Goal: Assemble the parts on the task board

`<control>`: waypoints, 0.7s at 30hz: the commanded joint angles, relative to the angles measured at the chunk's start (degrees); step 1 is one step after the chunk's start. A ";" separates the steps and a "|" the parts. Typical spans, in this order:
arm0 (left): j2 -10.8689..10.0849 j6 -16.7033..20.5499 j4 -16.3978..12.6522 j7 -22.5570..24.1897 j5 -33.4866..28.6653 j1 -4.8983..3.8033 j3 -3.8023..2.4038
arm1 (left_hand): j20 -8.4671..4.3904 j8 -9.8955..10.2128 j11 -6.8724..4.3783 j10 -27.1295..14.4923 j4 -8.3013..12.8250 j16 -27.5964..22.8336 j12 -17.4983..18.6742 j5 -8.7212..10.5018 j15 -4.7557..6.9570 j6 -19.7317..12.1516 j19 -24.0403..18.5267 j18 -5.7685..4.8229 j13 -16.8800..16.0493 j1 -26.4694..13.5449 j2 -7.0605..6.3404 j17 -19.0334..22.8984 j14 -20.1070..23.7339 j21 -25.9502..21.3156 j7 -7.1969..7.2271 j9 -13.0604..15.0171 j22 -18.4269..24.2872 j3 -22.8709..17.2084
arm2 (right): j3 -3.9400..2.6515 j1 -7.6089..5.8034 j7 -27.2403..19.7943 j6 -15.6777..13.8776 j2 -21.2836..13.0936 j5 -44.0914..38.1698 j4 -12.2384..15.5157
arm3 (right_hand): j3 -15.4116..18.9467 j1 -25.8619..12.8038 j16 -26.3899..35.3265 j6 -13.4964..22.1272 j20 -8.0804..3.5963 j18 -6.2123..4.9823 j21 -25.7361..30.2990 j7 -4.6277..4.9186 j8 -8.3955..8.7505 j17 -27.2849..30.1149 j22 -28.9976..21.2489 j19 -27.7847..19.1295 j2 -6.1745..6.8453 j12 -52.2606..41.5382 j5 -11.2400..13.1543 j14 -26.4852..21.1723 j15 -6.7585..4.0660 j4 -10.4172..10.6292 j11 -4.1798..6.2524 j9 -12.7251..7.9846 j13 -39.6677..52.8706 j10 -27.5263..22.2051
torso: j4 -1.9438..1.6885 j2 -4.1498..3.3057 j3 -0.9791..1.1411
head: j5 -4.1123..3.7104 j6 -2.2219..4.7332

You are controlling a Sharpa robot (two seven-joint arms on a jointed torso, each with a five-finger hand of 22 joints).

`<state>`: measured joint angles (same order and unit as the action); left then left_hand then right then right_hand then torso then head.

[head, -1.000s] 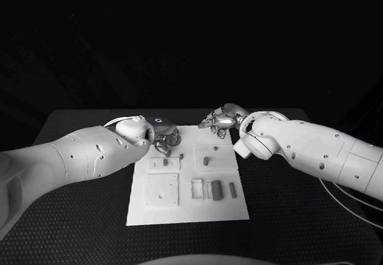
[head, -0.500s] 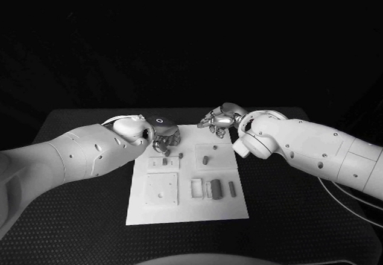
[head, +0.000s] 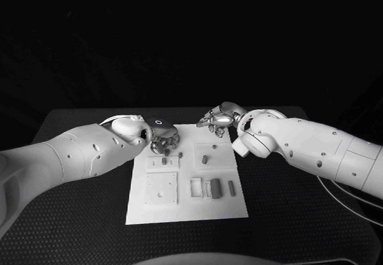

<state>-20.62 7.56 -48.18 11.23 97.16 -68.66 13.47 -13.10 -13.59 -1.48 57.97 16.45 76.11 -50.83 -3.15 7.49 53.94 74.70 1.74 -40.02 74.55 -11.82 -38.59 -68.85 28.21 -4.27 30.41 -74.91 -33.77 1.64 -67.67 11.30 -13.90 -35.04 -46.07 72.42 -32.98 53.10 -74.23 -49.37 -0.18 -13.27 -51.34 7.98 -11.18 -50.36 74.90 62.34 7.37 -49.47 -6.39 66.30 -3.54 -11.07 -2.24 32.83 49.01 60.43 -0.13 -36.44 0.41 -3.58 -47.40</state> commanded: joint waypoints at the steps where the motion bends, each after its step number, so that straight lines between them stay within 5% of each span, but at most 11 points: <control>1: 0.36 -0.41 0.39 0.73 0.70 0.23 -0.01 | 0.01 -0.24 -0.01 -0.48 -0.02 0.39 -0.74 -0.01 0.24 -0.53 -0.36 0.80 -0.35 -0.09 -0.19 0.11 0.38 0.27 -0.11 0.09 -1.37 0.30 | -0.03 0.00 -0.61 0.74 0.02 -0.54 0.08 | -0.05 -0.47 0.18 0.22 -0.13 -1.73 0.31 0.79 -0.24 0.07 0.53 0.10 0.04 -0.27 -0.08 0.09 -0.45 -0.22 -0.01 0.00 -0.06 -0.34 | 0.03 -0.05 0.01 | -0.02 -0.04; 10: 0.95 1.16 2.00 0.31 2.30 0.69 -0.01 | -0.44 -0.48 -0.51 -1.88 -0.05 1.45 -7.13 0.01 0.74 -1.29 0.06 0.69 -3.68 -0.26 -0.80 -0.03 0.19 1.05 0.20 0.25 -1.33 0.62 | -0.03 0.00 -0.61 0.68 -0.09 -0.54 0.29 | -0.05 -0.49 0.18 0.23 -0.13 -1.73 0.31 0.79 -0.24 0.08 0.53 0.10 0.02 -0.28 -0.08 0.09 -0.45 -0.22 -0.01 0.00 -0.06 -0.34 | 0.06 -0.08 0.04 | -0.18 -0.14; 21: 1.54 1.13 3.63 -0.27 3.24 1.16 -0.01 | -0.79 -0.78 -0.69 -2.33 -0.19 2.90 -10.19 0.11 0.93 -1.35 0.90 0.76 -4.97 -0.76 -0.90 -0.72 -0.31 2.14 0.26 0.37 -1.41 0.86 | -0.03 0.00 -0.57 0.65 -0.24 -0.54 0.46 | -0.05 -0.54 0.18 0.24 -0.12 -1.73 0.31 0.80 -0.24 0.08 0.53 0.10 0.01 -0.29 -0.08 0.09 -0.45 -0.21 -0.02 -0.01 -0.07 -0.35 | 0.00 -0.06 0.01 | -0.47 -0.33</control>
<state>-19.30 8.25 -44.59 11.15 99.30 -67.50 13.47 -13.74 -14.14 -2.25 55.99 16.24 78.79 -60.80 -3.15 8.20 52.70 75.35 1.76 -44.93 73.93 -12.45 -39.26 -69.00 30.19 -4.08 30.72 -74.93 -33.16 1.64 -67.67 11.29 -13.89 -35.26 -46.09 72.79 -32.98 53.10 -74.23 -49.49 -0.07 -13.28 -51.34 8.11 -11.18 -50.37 74.90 62.24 7.37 -49.47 -6.39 66.29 -3.54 -11.07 -2.24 32.83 49.02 60.43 -0.08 -36.54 0.43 -3.97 -47.68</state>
